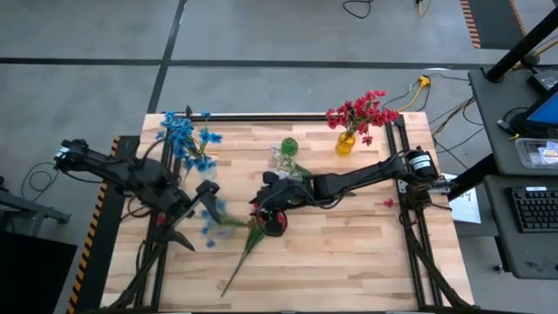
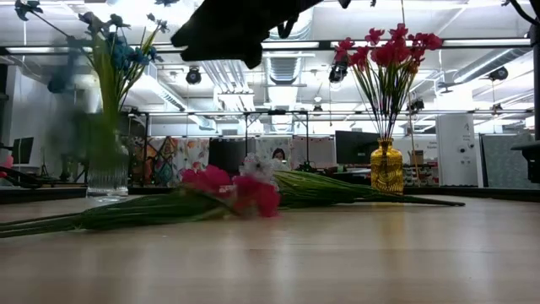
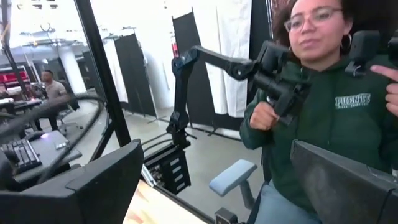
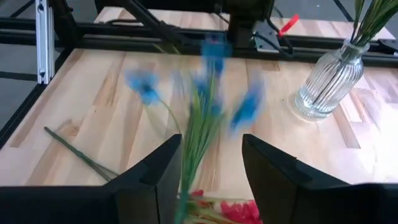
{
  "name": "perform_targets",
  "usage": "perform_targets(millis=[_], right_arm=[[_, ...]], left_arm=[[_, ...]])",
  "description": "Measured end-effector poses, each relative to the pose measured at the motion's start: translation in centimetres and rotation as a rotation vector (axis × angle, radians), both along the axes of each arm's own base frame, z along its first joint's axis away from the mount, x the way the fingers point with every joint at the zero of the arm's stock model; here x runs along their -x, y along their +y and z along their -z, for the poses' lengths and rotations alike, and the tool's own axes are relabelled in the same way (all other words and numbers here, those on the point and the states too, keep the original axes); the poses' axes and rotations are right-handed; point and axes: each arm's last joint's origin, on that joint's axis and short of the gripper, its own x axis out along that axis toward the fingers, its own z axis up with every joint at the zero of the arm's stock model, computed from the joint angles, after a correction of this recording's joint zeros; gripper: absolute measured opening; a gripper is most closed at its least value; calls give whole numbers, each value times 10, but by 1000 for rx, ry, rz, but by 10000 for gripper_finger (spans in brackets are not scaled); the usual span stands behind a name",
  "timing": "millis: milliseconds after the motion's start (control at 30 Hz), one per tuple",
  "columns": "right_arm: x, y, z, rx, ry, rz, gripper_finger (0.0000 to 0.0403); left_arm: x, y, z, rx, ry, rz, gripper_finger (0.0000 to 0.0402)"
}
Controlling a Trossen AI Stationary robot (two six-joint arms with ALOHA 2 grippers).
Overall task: Sort flowers into vase by color
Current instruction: Put the blue flowers into the transparent vase
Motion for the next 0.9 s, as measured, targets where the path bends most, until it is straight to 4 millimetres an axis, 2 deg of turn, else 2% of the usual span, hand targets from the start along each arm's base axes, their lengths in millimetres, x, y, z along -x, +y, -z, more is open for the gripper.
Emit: perform_targets(millis=[233,367,467,633,733,900], right_arm=[[2,-3,9,15,27,25,114],[2,-4,10,0,29,30,111],[-1,-3,16,7,31,28,131],[-13,-2,40,9,20,29,187],[-24,0,57,8,13,30,218],[-44,3,80,0,45,37,248]], left_arm=[[6,3,-6,36,-28,-18,391],[6,7,-4,121,74,-159,391],[8,13,3,177,240,-337,391],[23,25,3,292,582,-620,391],[32,30,-10,316,708,-729,391],[38,33,-45,304,759,-771,391]])
